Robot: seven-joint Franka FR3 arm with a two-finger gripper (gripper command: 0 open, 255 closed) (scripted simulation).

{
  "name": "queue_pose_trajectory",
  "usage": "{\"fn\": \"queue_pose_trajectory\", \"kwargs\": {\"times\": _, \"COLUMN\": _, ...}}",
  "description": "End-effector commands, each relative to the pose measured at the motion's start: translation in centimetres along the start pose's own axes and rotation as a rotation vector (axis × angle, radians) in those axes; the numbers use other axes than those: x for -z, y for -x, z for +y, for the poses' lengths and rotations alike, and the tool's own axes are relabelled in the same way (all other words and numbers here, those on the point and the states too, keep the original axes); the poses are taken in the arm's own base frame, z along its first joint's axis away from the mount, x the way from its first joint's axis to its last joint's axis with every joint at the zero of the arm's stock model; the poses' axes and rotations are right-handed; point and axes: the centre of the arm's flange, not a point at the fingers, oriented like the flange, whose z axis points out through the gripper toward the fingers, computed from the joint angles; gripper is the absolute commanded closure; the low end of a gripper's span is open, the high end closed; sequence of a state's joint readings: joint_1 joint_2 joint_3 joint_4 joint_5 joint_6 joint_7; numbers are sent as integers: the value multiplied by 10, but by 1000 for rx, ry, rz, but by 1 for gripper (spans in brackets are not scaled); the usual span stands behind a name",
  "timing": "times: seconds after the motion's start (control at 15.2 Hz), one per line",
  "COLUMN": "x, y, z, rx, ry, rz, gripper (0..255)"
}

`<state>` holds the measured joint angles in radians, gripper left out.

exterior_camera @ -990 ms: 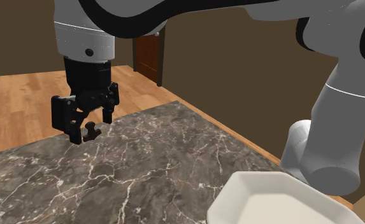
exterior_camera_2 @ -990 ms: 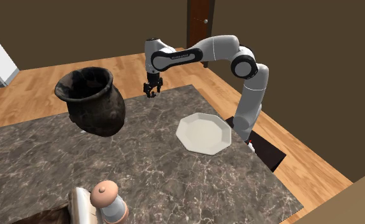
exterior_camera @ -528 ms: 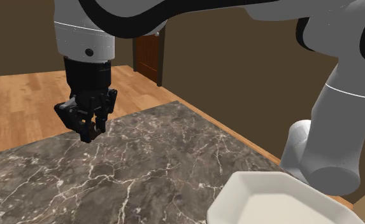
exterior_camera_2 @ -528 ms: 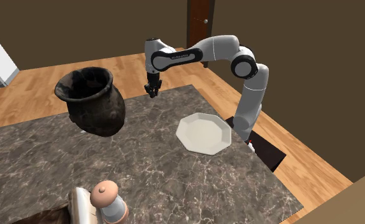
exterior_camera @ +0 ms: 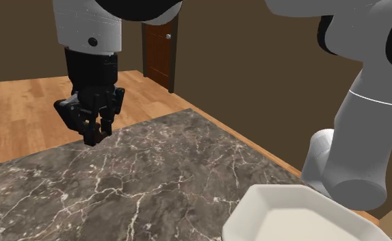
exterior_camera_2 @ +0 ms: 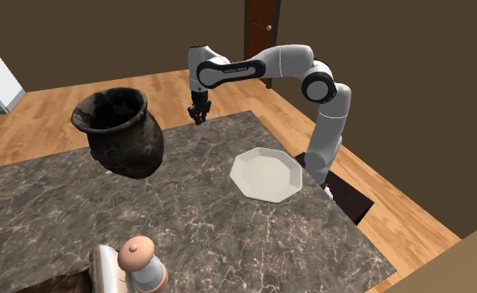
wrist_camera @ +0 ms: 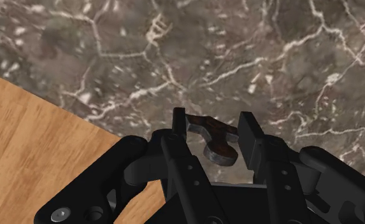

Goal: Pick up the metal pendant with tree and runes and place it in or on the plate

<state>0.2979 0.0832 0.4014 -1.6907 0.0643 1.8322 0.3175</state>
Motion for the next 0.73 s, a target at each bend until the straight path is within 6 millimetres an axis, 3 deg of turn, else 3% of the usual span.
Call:
{"fn": "queue_pose_trajectory", "kwargs": {"times": 0.0, "x": 12, "y": 1, "z": -1, "rx": 0, "ry": 0, "rz": 0, "gripper": 255}}
{"fn": "queue_pose_trajectory", "kwargs": {"times": 0.66, "x": 64, "y": -1, "z": -7, "rx": 0, "ry": 0, "rz": 0, "gripper": 255}}
